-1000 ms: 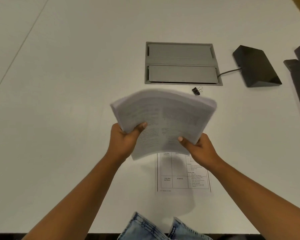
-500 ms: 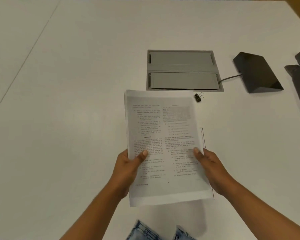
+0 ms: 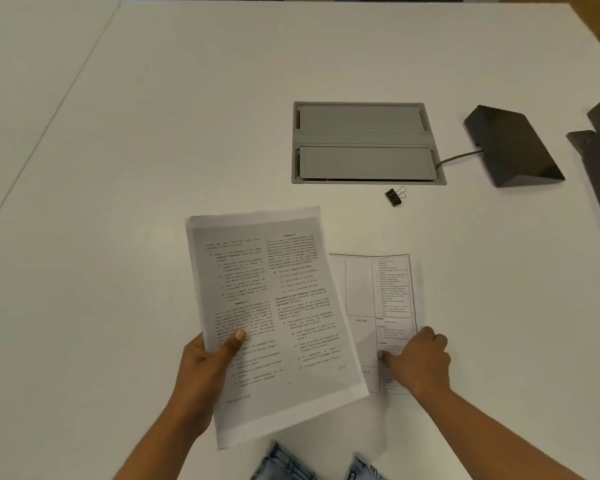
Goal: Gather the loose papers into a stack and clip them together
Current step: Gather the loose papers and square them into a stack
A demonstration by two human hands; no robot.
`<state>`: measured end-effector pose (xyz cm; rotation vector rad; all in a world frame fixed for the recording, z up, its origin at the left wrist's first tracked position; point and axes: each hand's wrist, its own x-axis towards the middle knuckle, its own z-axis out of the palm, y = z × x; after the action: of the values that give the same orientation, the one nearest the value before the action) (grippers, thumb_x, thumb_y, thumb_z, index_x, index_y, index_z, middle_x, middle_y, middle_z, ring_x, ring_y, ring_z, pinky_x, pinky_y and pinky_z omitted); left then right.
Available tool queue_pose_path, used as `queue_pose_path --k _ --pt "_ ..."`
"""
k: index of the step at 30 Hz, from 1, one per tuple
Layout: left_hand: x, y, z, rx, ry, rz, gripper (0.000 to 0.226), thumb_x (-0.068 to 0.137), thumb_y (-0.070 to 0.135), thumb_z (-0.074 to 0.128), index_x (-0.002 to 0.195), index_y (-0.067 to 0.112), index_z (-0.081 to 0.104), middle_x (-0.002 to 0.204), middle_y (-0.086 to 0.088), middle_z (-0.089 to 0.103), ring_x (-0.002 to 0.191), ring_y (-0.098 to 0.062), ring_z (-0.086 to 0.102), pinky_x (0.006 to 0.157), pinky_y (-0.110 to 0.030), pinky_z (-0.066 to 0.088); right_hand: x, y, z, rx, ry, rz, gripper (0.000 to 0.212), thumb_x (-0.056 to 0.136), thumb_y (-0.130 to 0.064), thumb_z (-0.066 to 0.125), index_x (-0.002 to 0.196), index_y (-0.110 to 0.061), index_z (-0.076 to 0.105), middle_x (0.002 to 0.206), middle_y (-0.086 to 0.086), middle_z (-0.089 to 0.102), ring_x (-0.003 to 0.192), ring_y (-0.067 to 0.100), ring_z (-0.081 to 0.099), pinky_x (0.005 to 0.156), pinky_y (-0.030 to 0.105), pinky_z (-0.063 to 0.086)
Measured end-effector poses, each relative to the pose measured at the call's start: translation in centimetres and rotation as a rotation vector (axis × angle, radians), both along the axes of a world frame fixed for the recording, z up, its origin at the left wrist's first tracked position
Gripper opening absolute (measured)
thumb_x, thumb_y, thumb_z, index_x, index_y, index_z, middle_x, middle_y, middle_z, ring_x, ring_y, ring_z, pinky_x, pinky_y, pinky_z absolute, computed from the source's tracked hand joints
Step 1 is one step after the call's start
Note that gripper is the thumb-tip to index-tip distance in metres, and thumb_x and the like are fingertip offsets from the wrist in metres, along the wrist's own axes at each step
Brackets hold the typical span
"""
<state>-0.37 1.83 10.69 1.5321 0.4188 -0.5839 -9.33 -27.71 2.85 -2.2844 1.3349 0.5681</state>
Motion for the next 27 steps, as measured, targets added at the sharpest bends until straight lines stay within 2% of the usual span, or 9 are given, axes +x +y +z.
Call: queue_pose_path --k 4,7,9,15,18,20,22,25,27 --pt "-0.2 1.6 -0.5 0.034 -0.006 0.047 0.027 0.084 0.026 0.069 0.109 0.017 0.068 0.096 -0.007 0.079 0.082 -0.032 0.076 0.074 -0.053 0.061 0.0 -1.3 -0.2 0.142 -0.147 -0.165 0.067 0.07 -0.03 0.084 0.12 -0.005 0.047 0.112 0.014 0.064 0.094 0.031 0.064 0.073 0.032 0.048" --pt "-0.3 2.5 -0.8 0.053 -0.006 0.068 0.027 0.084 0.026 0.07 0.109 0.017 0.068 0.095 -0.007 0.08 0.081 -0.033 0.077 0.074 -0.053 0.061 -0.4 -2.4 -0.2 0.151 -0.255 -0.162 0.022 0.081 -0.028 0.075 0.091 -0.012 0.065 0.093 0.009 0.072 0.075 0.022 0.065 0.07 0.036 0.056" --pt "-0.2 3.2 -1.0 0.069 -0.012 0.077 0.027 0.085 0.026 0.069 0.11 0.016 0.068 0.095 -0.006 0.08 0.08 -0.033 0.077 0.074 -0.054 0.061 -0.5 -2.9 0.6 0.224 -0.401 -0.234 0.012 0.085 -0.026 0.072 0.084 -0.015 0.067 0.088 0.009 0.073 0.072 0.021 0.066 0.066 0.036 0.058" --pt "0.2 4.5 -1.0 0.094 -0.035 0.076 0.024 0.088 0.025 0.067 0.111 0.017 0.068 0.094 -0.004 0.08 0.079 -0.03 0.077 0.069 -0.049 0.062 -0.3 -4.7 5.4 0.254 -0.725 -0.344 0.029 0.093 -0.019 0.064 0.117 -0.003 0.065 0.105 0.014 0.07 0.082 0.022 0.063 0.075 0.027 0.051" --pt "0.2 4.3 -0.8 0.084 -0.032 0.069 0.025 0.088 0.026 0.067 0.111 0.016 0.068 0.096 -0.006 0.079 0.081 -0.031 0.077 0.072 -0.052 0.062 -0.2 -4.7 9.0 0.392 -0.888 -0.408 0.028 0.093 -0.021 0.063 0.118 -0.011 0.065 0.1 0.002 0.071 0.082 0.014 0.066 0.063 0.015 0.056" --pt "0.2 3.8 -0.7 0.061 -0.019 0.061 0.026 0.089 0.025 0.066 0.112 0.014 0.067 0.098 -0.009 0.079 0.084 -0.033 0.076 0.076 -0.055 0.06 0.1 -4.1 11.0 0.527 -0.929 -0.399 0.024 0.094 -0.026 0.061 0.117 -0.02 0.066 0.099 -0.007 0.075 0.088 0.011 0.071 0.075 0.021 0.056" --pt "0.1 3.0 -0.5 0.023 -0.006 0.04 0.025 0.092 0.024 0.063 0.113 0.012 0.067 0.1 -0.011 0.079 0.087 -0.035 0.076 0.079 -0.055 0.06 0.5 -3.1 12.2 0.621 -0.911 -0.338 0.018 0.093 -0.029 0.06 0.108 -0.026 0.069 0.093 -0.013 0.077 0.083 0.005 0.074 0.079 0.026 0.052" --pt "-0.2 1.4 0.0 -0.018 0.003 0.002 0.022 0.095 0.024 0.059 0.111 0.014 0.068 0.101 -0.009 0.079 0.09 -0.03 0.076 0.077 -0.045 0.061 1.0 -1.3 12.6 0.657 -0.875 -0.217 0.013 0.089 -0.029 0.062 0.099 -0.025 0.07 0.085 -0.015 0.078 0.08 0.006 0.074 0.064 0.02 0.057" --pt "-0.4 0.4 0.3 -0.028 0.004 -0.023 0.024 0.095 0.026 0.058 0.113 0.015 0.069 0.103 -0.006 0.078 0.093 -0.027 0.075 0.08 -0.041 0.061 1.3 0.1 12.3 0.642 -0.85 -0.103 0.021 0.084 -0.036 0.068 0.099 -0.022 0.072 0.086 -0.012 0.079 0.083 0.01 0.075 0.064 0.018 0.058"
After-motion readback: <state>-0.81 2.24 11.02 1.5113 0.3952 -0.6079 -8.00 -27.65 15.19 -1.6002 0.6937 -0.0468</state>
